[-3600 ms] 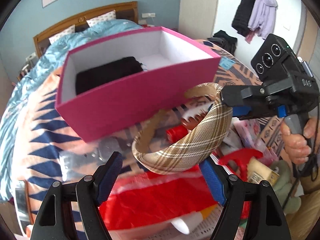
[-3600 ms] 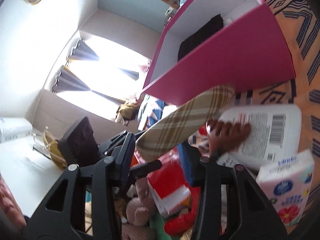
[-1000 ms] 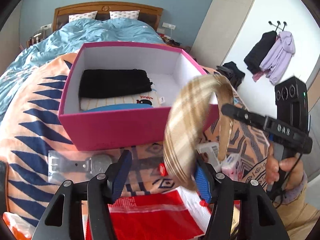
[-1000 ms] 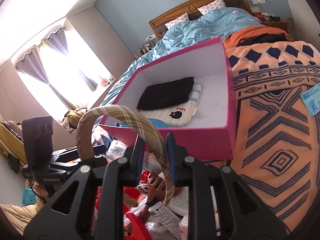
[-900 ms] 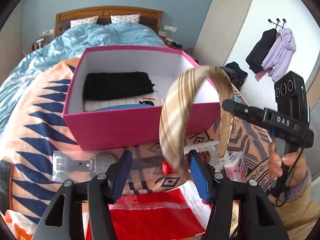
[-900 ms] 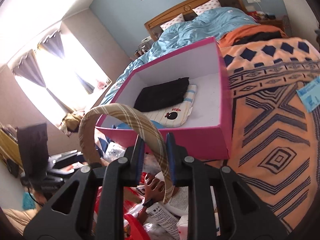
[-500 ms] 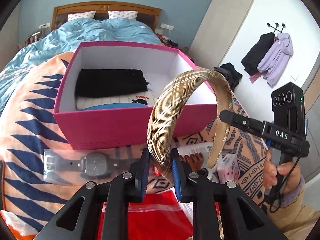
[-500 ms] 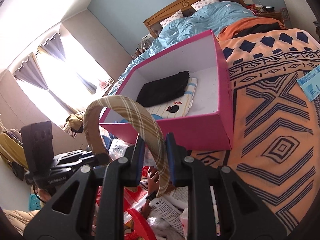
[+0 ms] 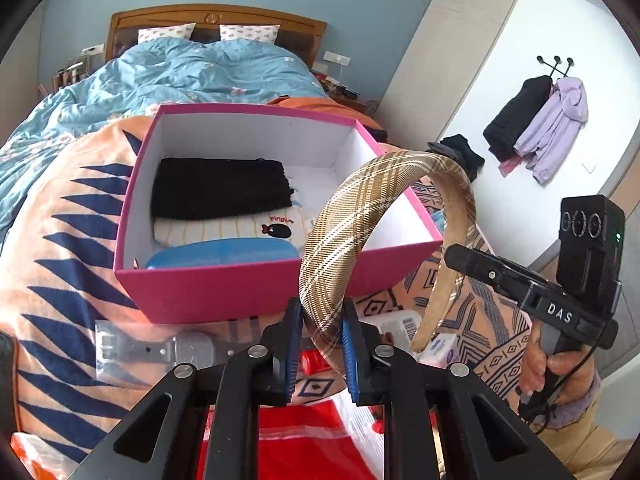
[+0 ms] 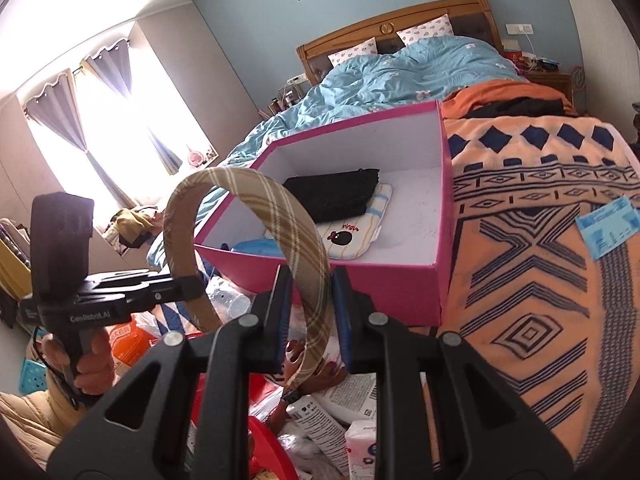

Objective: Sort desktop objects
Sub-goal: 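Carry the plaid headband with the right gripper over the shoebox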

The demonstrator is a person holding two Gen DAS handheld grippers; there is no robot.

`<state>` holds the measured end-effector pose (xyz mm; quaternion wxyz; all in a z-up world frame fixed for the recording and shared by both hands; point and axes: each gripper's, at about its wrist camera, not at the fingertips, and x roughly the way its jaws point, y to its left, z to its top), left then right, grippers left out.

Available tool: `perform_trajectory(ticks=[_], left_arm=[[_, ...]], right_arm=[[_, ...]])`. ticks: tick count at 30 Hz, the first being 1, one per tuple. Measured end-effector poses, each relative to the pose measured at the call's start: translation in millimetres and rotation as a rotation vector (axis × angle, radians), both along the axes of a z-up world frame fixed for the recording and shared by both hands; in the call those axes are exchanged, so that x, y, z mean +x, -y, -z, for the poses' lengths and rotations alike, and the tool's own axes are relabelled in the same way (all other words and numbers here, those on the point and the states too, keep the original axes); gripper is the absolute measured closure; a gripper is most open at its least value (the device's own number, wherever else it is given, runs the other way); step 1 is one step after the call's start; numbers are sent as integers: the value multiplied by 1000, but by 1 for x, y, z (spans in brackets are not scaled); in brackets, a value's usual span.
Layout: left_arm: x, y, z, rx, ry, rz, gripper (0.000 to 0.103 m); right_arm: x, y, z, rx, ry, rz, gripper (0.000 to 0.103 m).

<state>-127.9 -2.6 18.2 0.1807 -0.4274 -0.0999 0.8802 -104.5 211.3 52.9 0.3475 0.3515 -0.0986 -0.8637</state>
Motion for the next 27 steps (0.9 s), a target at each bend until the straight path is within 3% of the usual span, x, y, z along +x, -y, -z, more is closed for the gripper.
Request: perform_trajectory(ticks=[10,27], left_arm=[[-17,1,-7,2,35,-14,85],[-47,-4,-32,-22,21,-21,85]], right_arm=[[1,13,-16,138,-102,-26,80],[-29,12,-37,128,-120,-35,80]])
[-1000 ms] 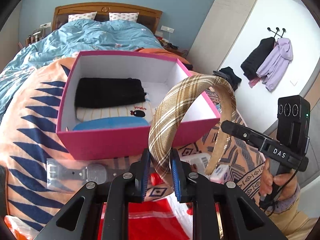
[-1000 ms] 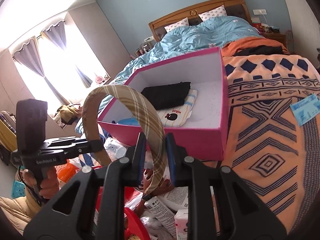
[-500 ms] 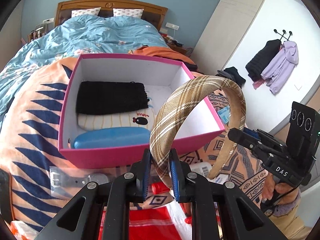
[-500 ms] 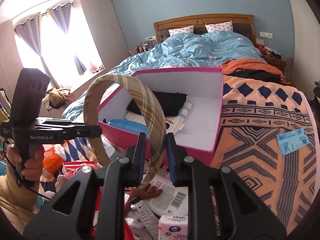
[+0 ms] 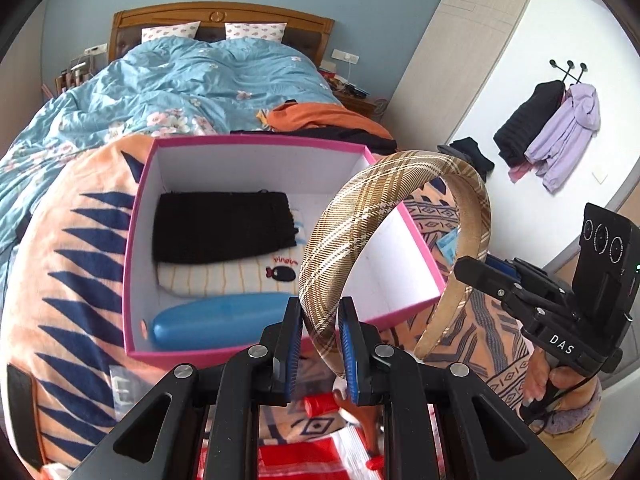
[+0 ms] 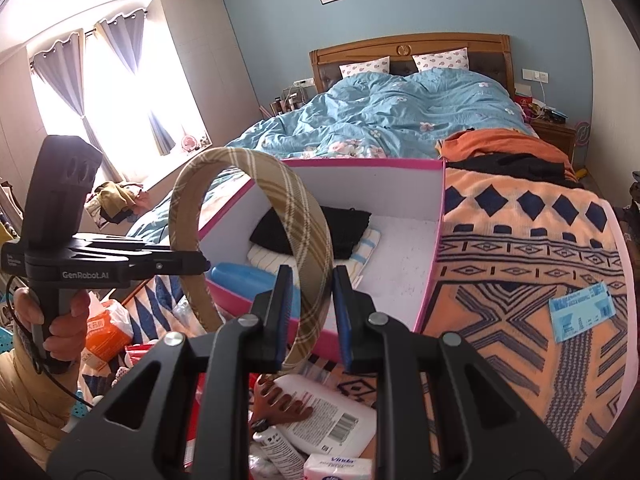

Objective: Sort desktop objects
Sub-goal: 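Carry the plaid headband with the right gripper over the shoebox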

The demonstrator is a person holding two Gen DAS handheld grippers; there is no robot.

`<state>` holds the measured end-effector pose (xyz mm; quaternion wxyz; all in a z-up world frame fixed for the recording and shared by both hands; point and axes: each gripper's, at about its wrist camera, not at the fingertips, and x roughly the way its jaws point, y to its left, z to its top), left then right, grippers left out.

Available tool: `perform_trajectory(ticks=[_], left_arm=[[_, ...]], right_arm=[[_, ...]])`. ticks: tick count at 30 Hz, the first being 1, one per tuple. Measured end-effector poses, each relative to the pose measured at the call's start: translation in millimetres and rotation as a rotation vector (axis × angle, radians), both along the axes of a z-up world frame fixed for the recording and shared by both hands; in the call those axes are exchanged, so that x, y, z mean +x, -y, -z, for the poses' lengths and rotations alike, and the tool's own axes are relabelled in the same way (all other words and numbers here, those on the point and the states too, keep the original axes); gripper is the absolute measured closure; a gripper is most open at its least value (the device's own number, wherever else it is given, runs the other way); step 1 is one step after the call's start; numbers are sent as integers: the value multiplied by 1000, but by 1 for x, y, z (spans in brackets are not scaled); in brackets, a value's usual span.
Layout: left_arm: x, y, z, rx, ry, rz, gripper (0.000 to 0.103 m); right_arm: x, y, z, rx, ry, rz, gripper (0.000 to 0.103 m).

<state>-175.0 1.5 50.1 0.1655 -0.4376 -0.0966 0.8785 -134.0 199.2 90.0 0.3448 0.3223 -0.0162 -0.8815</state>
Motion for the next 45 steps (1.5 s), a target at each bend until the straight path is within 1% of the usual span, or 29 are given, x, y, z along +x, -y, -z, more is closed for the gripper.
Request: perform_trajectory(ticks=[4,17,22,29,45], left_arm=[[-8,-5,-4,-24,-6,-6,85],[-38,-9,-4,-30,9,-35,85],[-48,-13,-4,-52,-1,-56,85],[-58,-16,0,-69,-2,-68,85],[-79,-17,17,-70,27,-77,85]], right_arm=[[-10,0,-1,4,4,8,80],[-32,-2,-6,-1,21,21,80],[-45,-1,-7,-3,24,24,80],[-63,1,0,14,38,35,80],[-88,5,15,50,69,56,80]])
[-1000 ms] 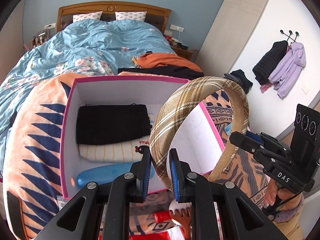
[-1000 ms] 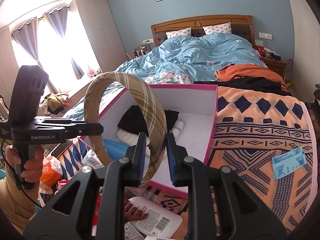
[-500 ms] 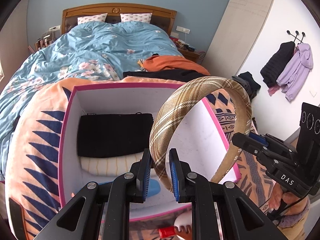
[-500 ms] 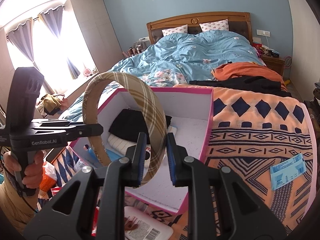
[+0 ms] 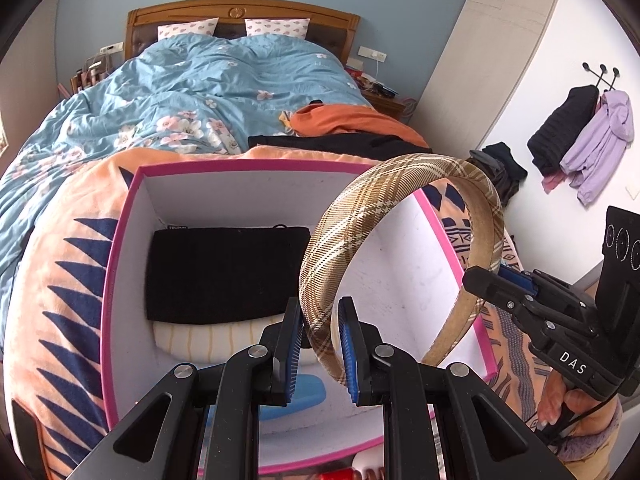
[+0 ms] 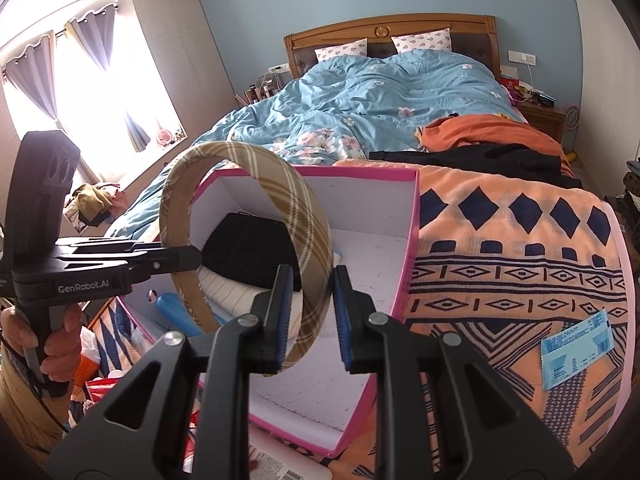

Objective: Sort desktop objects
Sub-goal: 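Carry the plaid headband with the right gripper over the shoebox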

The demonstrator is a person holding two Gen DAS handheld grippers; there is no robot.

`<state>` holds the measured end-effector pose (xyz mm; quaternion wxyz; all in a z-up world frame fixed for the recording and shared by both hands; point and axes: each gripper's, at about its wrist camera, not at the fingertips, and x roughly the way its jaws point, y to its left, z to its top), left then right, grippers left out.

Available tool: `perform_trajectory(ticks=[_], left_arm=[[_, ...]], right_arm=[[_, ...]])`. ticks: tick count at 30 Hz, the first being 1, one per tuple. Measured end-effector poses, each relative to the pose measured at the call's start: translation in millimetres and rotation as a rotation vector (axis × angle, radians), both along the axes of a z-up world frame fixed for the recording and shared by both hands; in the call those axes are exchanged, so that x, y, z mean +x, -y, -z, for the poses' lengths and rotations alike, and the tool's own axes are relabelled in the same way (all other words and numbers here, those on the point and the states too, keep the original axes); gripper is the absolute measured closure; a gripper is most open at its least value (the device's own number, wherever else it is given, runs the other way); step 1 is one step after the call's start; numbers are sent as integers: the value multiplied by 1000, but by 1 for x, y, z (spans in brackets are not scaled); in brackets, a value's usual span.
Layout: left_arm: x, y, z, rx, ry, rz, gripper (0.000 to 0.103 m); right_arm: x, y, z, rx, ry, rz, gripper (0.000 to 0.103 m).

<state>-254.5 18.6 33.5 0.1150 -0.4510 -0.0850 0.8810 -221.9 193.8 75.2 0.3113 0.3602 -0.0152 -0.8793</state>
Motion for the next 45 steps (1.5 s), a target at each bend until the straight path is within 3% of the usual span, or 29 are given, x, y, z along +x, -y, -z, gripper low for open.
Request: perform_trajectory(ticks=[45], left_arm=[[-24,-2,20,-1,59,-33,85]], right_arm=[[-29,13,21,100,37,25,80]])
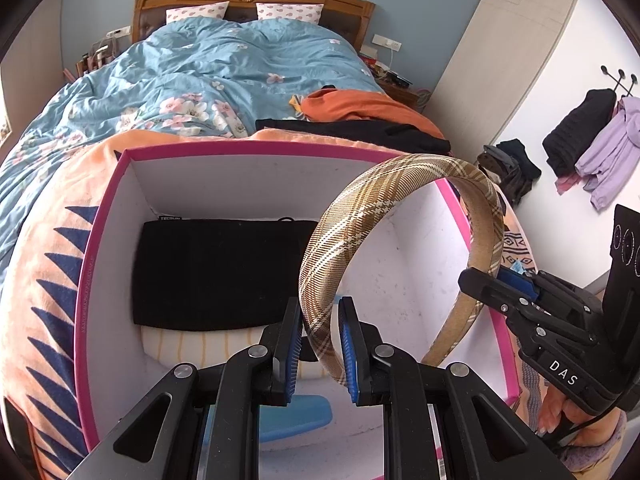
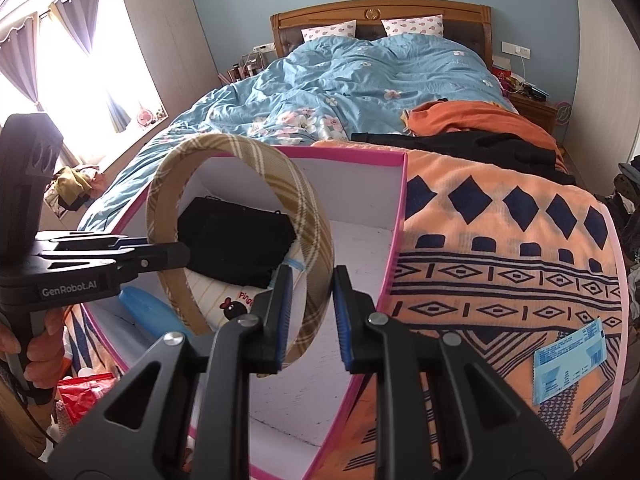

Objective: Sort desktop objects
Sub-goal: 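Carry the plaid headband with the right gripper over the shoebox, then lower the plaid headband into the shoebox beside the black cloth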

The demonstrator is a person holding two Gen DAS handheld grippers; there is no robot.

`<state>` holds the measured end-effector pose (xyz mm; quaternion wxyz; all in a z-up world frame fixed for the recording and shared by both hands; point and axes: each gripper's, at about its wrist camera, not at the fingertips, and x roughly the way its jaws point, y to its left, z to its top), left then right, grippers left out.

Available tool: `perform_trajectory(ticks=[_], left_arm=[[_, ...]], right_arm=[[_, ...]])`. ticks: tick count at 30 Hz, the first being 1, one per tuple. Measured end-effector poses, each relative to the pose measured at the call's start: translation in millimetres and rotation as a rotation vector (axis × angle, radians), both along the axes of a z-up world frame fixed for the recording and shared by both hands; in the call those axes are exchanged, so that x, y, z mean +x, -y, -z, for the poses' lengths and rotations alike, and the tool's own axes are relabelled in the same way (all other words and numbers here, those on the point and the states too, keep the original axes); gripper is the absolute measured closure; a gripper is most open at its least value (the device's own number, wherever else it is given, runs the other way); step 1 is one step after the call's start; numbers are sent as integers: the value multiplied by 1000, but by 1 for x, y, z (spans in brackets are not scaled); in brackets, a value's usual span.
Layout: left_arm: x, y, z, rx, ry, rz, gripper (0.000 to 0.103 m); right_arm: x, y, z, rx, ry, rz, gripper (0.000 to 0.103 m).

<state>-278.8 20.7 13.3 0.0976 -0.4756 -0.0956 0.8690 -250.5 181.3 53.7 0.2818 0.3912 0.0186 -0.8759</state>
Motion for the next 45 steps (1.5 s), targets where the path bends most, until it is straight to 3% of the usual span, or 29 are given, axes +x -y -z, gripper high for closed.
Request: perform_trajectory(ticks=[45], left_arm=[[-30,2,23,-16,76,-34,85]], right_arm=[[-27,19,14,129,33,-3,80]])
